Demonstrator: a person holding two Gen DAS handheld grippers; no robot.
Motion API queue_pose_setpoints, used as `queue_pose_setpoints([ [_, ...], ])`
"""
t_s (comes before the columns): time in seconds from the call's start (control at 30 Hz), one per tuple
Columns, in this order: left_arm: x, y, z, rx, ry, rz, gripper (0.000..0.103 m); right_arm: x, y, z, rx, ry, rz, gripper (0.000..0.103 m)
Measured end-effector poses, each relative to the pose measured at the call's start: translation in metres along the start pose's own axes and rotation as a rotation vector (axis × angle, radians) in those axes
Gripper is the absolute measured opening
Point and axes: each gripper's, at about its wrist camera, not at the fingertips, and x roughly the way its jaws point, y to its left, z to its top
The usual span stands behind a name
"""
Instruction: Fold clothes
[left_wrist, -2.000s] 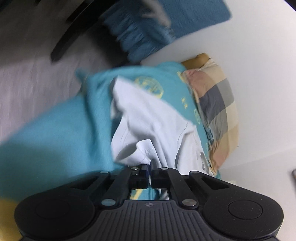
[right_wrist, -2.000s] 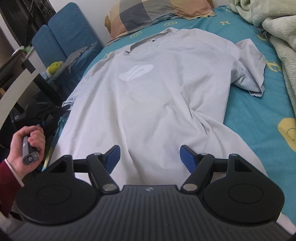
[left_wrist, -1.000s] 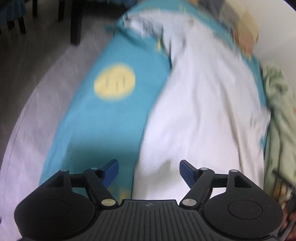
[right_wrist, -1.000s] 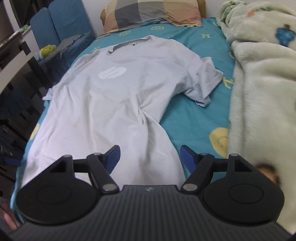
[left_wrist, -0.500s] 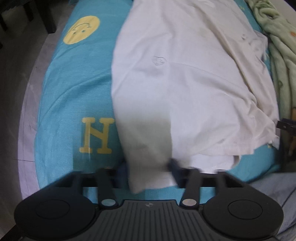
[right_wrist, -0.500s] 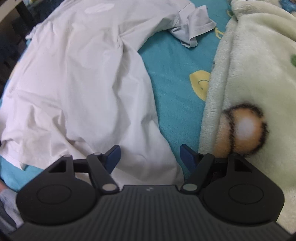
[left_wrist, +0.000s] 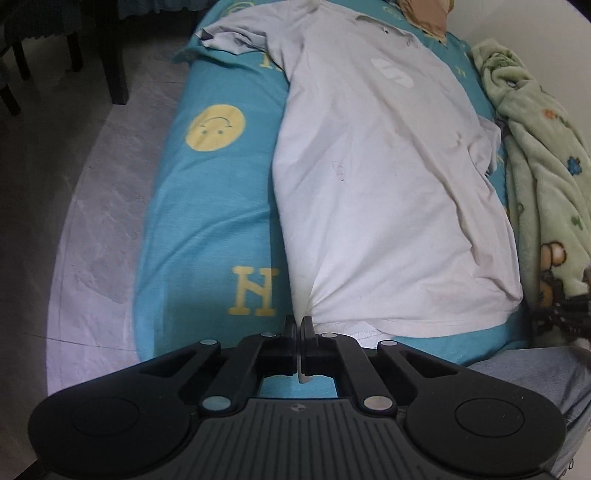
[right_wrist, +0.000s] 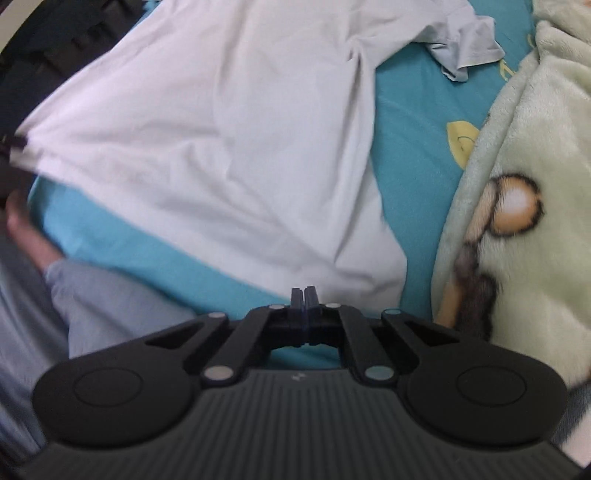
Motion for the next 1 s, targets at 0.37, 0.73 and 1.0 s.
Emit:
queue_pose_setpoints([
  [0.37,0.018,-0.008,-0.002,0.048,-0.045,0.088,0.033,-0.034,-0.033,0.006,0.238,-0.3,0.087,0.005],
  [0.73,0.008,-0.105,0.011,0.103,-0.395,0.02,0.063,0.031,-0.135,0.088,0.949,-0.659,0.316,0.008],
  [1.0,0.09,-0.153,0.047,0.047,-0.438,-0.056,0.063,0.107,-0.171,0.12,1.168,-0.704,0.397,0.055],
])
